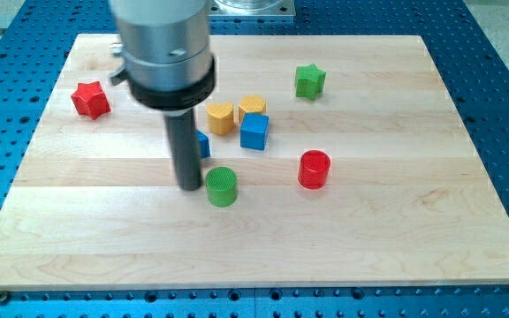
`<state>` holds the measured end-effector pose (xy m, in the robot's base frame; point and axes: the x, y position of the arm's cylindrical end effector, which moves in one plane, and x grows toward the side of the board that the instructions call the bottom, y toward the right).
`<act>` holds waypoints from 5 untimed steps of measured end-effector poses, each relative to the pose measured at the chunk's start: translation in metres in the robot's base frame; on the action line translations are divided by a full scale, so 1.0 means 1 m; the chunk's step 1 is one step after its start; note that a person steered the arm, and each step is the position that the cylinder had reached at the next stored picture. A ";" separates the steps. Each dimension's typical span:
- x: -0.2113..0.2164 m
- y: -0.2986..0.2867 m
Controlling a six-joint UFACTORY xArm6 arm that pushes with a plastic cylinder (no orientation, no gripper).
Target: Place the blue triangle at the left side of the blue cube
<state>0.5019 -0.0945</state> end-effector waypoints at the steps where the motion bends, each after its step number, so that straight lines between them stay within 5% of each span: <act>1: -0.016 -0.024; 3: -0.054 0.062; 5: -0.050 0.062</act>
<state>0.4522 -0.0321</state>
